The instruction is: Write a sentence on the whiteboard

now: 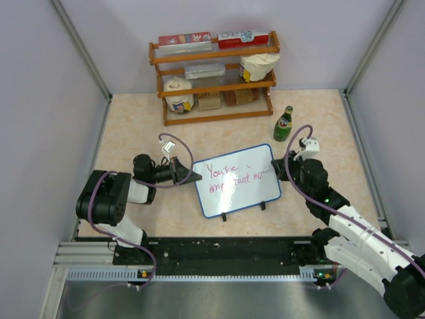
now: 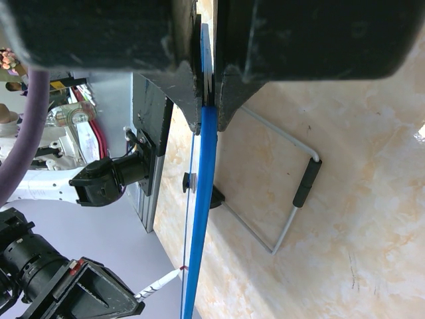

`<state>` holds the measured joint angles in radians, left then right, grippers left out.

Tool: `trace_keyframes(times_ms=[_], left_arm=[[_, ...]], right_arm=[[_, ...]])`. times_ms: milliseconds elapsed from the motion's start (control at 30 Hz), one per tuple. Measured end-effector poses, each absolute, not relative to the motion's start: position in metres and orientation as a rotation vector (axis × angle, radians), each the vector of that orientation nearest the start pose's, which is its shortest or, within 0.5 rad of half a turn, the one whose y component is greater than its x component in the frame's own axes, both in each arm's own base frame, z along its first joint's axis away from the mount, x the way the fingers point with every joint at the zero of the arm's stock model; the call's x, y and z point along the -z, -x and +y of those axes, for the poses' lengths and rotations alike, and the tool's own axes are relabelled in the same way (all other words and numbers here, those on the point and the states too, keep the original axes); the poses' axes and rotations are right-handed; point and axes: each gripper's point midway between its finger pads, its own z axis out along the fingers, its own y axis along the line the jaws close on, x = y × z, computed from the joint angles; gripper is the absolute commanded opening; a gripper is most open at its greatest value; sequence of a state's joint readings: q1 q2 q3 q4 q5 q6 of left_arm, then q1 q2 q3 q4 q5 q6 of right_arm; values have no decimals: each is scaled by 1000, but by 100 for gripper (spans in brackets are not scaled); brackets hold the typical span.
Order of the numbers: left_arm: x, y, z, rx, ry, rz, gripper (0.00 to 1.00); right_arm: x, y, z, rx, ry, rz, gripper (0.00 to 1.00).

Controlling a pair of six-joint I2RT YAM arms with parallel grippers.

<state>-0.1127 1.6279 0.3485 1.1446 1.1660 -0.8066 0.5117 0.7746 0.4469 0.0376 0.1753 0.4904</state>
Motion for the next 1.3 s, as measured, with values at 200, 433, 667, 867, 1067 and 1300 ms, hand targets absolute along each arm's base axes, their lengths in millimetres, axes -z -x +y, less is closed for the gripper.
trace_keyframes(times_ms=[200, 433, 667, 867, 1067, 1300], left_arm=[[-116, -252, -203, 1626, -335, 1889, 0], [-115, -252, -203, 1627, -334, 1889, 0], [-115, -252, -203, 1627, -334, 1889, 0], [-116, -252, -203, 1626, -334, 1889, 0], [-116, -253, -203, 1625, -331, 1889, 0], [-115, -253, -203, 1626, -331, 1890, 0]], right_arm=[[-168, -277, 143, -531, -103, 1890, 0], [-160, -270, 143, -547, -100, 1901, 0], [-157, -267, 141, -547, -103, 1904, 0], [-157, -269, 140, -539, -107, 1904, 0], [-161, -273, 138, -519, -118, 1905, 0], [-165, -278, 136, -506, -132, 1898, 0]])
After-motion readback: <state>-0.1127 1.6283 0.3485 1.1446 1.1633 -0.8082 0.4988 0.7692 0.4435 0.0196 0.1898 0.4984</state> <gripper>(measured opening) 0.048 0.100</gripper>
